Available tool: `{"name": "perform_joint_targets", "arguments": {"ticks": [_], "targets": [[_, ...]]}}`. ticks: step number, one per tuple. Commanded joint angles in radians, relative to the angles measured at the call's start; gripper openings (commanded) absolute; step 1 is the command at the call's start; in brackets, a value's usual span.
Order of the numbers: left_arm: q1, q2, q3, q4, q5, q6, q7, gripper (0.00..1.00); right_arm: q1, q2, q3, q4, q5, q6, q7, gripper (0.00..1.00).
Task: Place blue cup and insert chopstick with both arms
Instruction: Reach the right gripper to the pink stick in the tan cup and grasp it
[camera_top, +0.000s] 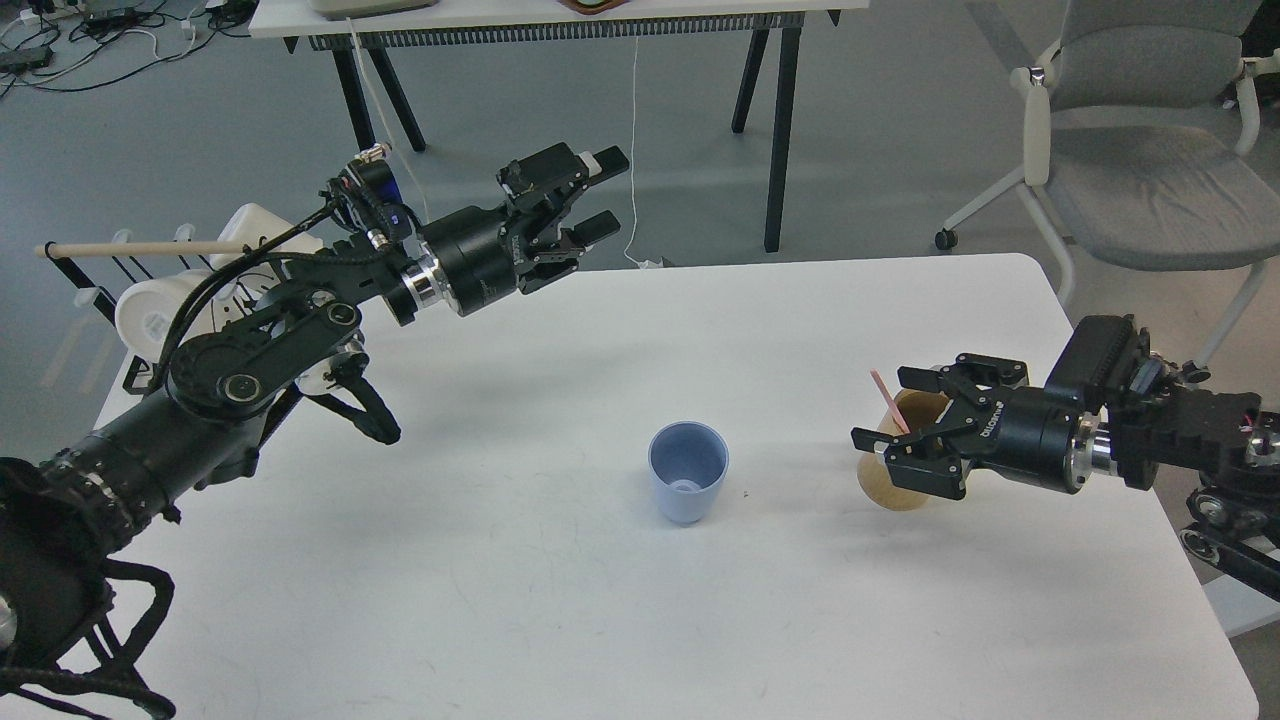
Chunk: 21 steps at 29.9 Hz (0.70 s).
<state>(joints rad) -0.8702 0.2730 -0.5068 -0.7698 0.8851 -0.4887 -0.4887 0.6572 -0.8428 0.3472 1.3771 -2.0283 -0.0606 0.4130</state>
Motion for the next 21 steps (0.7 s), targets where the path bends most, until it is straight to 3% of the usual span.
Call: {"name": "perform_joint_targets", "arguments": {"ticks": [1, 7, 17, 21], "targets": [[-0.001, 0.000, -0.001, 0.003, 0.000, 0.000, 0.000, 0.89, -0.002, -0.001, -0.002, -0.001, -0.009, -0.002, 0.000, 0.72], [0.000, -0.003, 0.001, 0.006, 0.000, 0.000, 0.000, 0.89, -0.004, -0.007, -0.002, -0.001, -0.026, -0.027, 0.000, 0.53], [0.005, -0.005, -0.001, 0.007, -0.001, 0.000, 0.000, 0.89, -0.004, -0.004, 0.001, -0.010, -0.026, -0.027, 0.000, 0.41], [0.005, -0.005, -0.001, 0.007, -0.001, 0.000, 0.000, 0.89, -0.004, -0.004, 0.001, -0.016, -0.026, -0.028, 0.000, 0.31]]}}
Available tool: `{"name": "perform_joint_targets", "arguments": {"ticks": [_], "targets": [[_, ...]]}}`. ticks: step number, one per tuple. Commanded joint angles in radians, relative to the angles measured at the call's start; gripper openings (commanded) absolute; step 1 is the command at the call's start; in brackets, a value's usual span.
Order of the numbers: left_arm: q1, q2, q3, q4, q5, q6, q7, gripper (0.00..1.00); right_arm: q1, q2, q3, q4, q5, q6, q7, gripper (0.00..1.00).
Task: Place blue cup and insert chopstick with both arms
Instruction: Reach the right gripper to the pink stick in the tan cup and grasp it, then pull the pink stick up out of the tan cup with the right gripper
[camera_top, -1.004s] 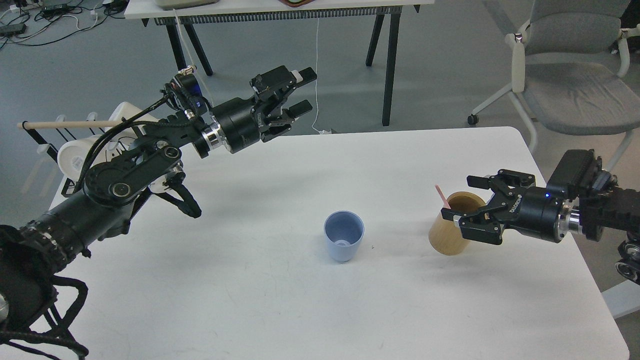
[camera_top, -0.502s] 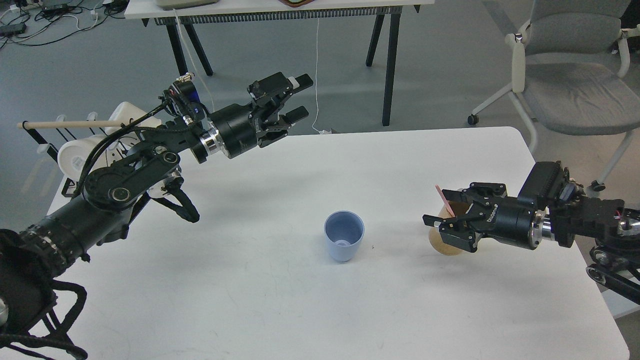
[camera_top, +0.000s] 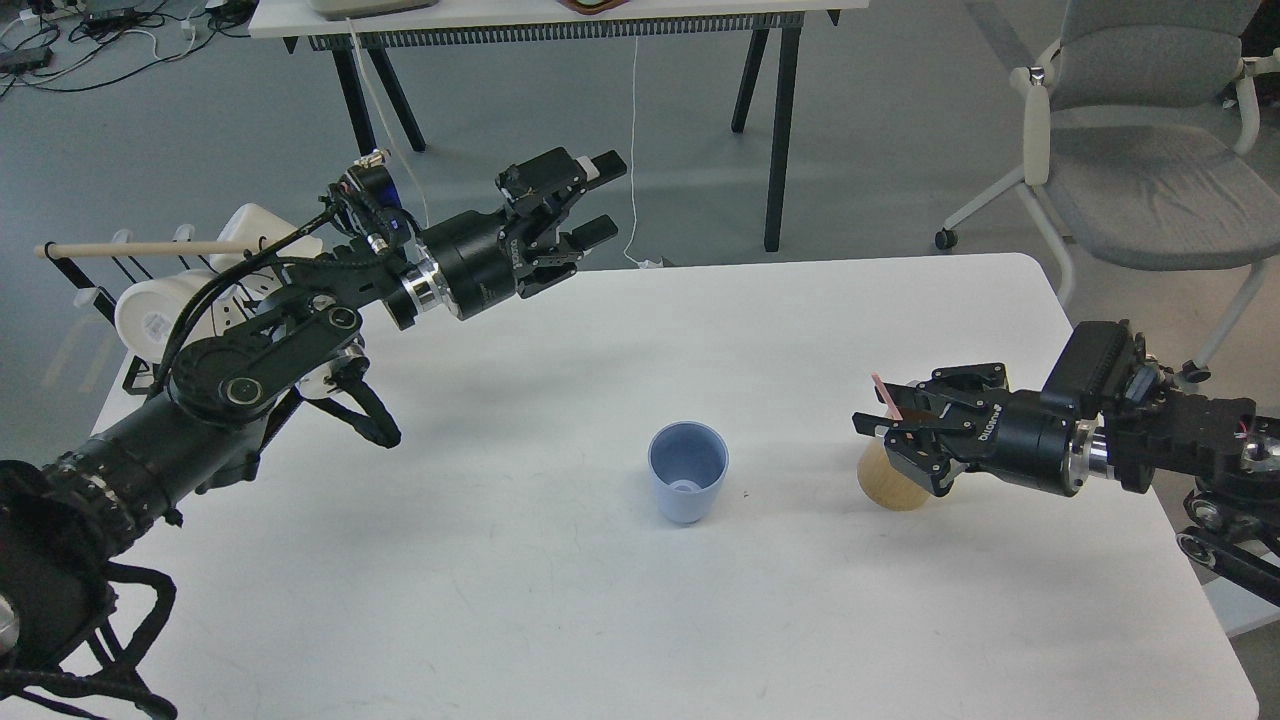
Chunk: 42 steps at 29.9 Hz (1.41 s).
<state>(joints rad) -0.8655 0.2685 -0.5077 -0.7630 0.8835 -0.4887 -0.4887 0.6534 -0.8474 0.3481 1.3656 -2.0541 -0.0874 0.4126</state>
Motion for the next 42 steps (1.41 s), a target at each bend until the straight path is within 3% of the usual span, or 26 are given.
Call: {"name": "perform_joint_targets", "arguments": {"ticks": [1, 6, 11, 23, 34, 38, 42], "targets": [[0.000, 0.000, 0.000, 0.001, 0.000, 0.000, 0.000, 0.89, 0.000, 0.001, 0.002, -0.005, 0.000, -0.002, -0.001, 0.27], [0.002, 0.000, 0.000, 0.011, 0.000, 0.000, 0.000, 0.89, 0.002, -0.002, 0.008, -0.005, 0.000, -0.003, -0.005, 0.13], [0.005, -0.002, 0.000, 0.011, -0.001, 0.000, 0.000, 0.89, 0.002, -0.015, 0.009, -0.005, 0.000, -0.015, -0.006, 0.08], [0.005, -0.011, 0.000, 0.011, -0.003, 0.000, 0.000, 0.89, 0.002, -0.133, 0.077, 0.023, 0.015, -0.124, -0.005, 0.07], [0.028, -0.020, 0.006, 0.048, -0.001, 0.007, 0.000, 0.90, 0.002, -0.262, 0.244, 0.250, 0.205, -0.129, -0.005, 0.05], [0.049, -0.014, 0.005, 0.056, -0.001, 0.007, 0.000, 0.91, 0.003, -0.219, 0.287, 0.274, 0.245, -0.147, 0.002, 0.04], [0.059, -0.018, 0.003, 0.082, -0.001, 0.007, 0.000, 0.91, 0.002, -0.044, 0.249, 0.264, 0.233, -0.170, 0.034, 0.04]]}}
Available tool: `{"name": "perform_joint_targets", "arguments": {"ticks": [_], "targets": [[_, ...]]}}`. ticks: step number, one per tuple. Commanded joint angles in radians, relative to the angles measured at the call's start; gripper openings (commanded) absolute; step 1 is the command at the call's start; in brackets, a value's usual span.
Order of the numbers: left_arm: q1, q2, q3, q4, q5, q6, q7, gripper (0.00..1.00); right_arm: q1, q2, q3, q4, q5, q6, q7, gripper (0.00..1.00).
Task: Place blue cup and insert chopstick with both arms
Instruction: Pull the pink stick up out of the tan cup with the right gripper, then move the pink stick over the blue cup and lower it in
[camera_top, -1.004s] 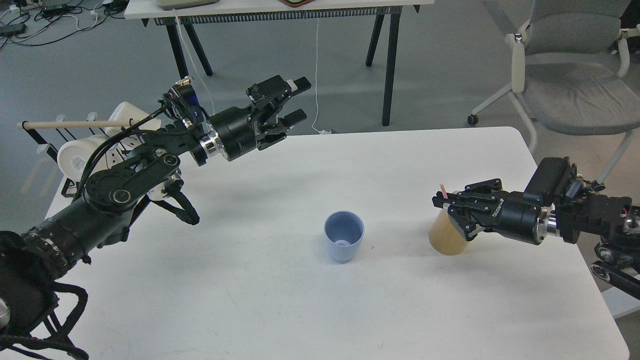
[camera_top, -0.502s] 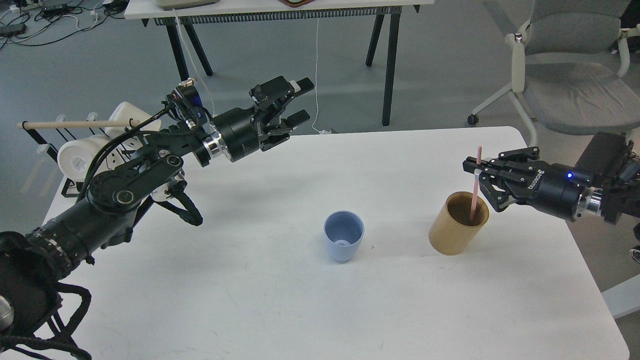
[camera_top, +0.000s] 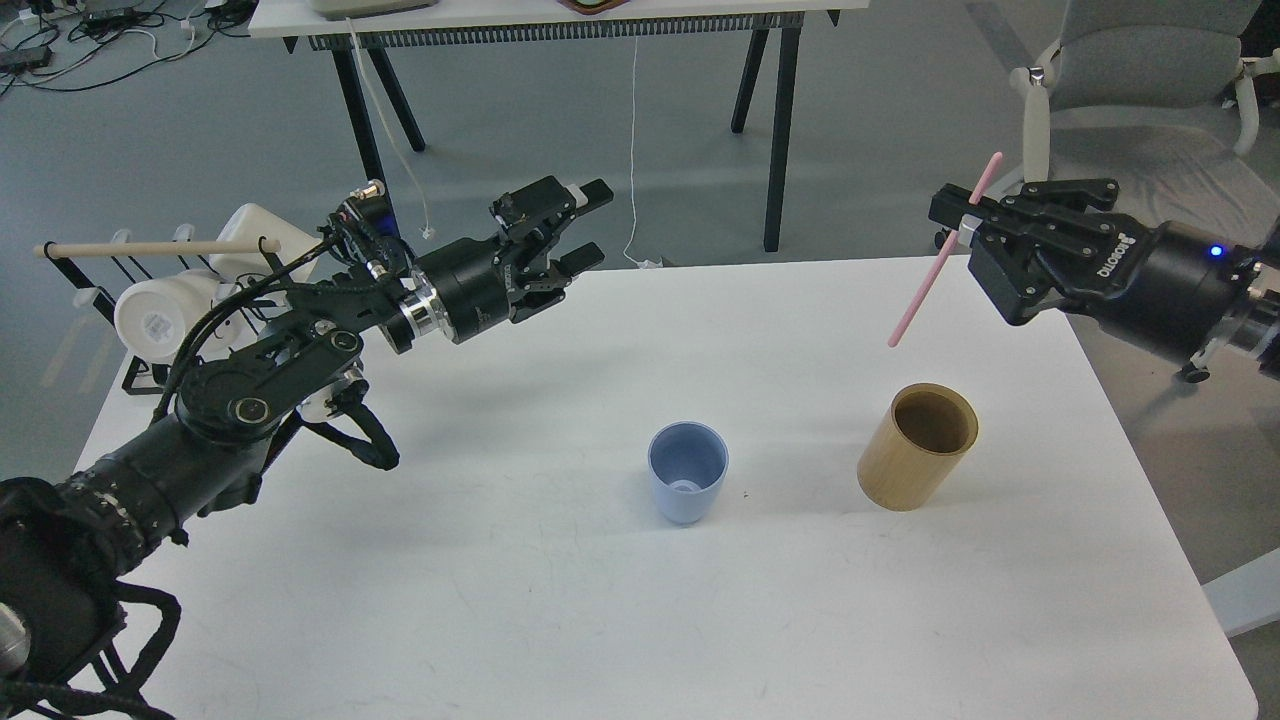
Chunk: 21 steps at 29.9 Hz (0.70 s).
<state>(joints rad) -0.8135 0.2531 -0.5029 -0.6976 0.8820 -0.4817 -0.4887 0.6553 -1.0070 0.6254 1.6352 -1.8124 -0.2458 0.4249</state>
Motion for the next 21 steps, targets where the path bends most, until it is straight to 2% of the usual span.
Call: {"name": "perform_joint_targets", "arguments": {"ticks": [1, 11, 21], "targets": [[0.007, -0.005, -0.002, 0.020, -0.002, 0.000, 0.000, 0.91, 0.000, 0.149, -0.053, -0.018, -0.010, -0.012, 0.021, 0.04], [0.019, 0.000, -0.002, 0.023, -0.021, 0.002, 0.000, 0.91, 0.012, 0.392, -0.173, -0.208, -0.096, -0.020, 0.026, 0.03], [0.027, 0.000, -0.002, 0.030, -0.021, 0.000, 0.000, 0.92, 0.014, 0.515, -0.217, -0.314, -0.119, -0.047, 0.028, 0.03]]}}
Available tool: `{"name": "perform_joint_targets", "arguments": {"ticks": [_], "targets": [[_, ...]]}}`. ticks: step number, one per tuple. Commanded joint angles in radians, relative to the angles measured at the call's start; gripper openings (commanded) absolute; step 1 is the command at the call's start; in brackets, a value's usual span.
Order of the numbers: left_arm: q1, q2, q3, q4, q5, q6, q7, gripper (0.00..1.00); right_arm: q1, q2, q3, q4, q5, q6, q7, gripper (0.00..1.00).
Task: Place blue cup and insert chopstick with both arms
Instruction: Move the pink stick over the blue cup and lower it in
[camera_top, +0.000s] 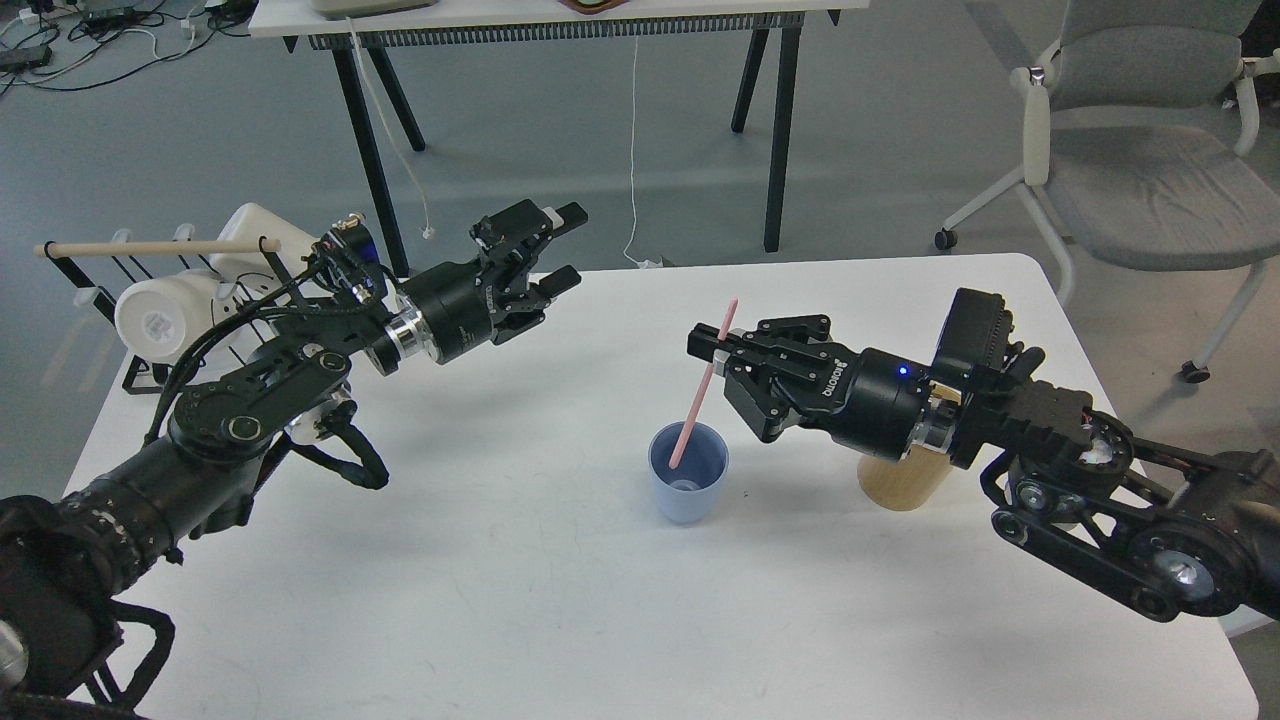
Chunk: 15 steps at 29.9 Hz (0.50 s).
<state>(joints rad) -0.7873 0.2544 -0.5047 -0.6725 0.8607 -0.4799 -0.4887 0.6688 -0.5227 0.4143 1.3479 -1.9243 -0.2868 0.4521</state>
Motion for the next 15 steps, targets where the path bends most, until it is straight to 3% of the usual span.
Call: {"name": "perform_joint_targets", "arguments": {"ticks": [1, 9, 11, 15], "targets": [[0.000, -0.003, 0.000, 0.007, 0.000, 0.000, 0.000, 0.92, 0.000, 0.036, -0.006, -0.035, -0.012, -0.008, 0.000, 0.03], [0.002, -0.004, 0.000, 0.007, 0.000, -0.002, 0.000, 0.92, -0.008, 0.046, -0.014, -0.075, -0.025, -0.020, 0.000, 0.07], [0.002, -0.004, 0.000, 0.007, 0.000, 0.000, 0.000, 0.92, -0.009, 0.047, -0.014, -0.079, -0.024, -0.022, 0.000, 0.13], [0.000, -0.003, 0.000, 0.007, 0.000, -0.002, 0.000, 0.92, -0.015, 0.053, -0.015, -0.081, -0.024, -0.022, -0.001, 0.37]]}}
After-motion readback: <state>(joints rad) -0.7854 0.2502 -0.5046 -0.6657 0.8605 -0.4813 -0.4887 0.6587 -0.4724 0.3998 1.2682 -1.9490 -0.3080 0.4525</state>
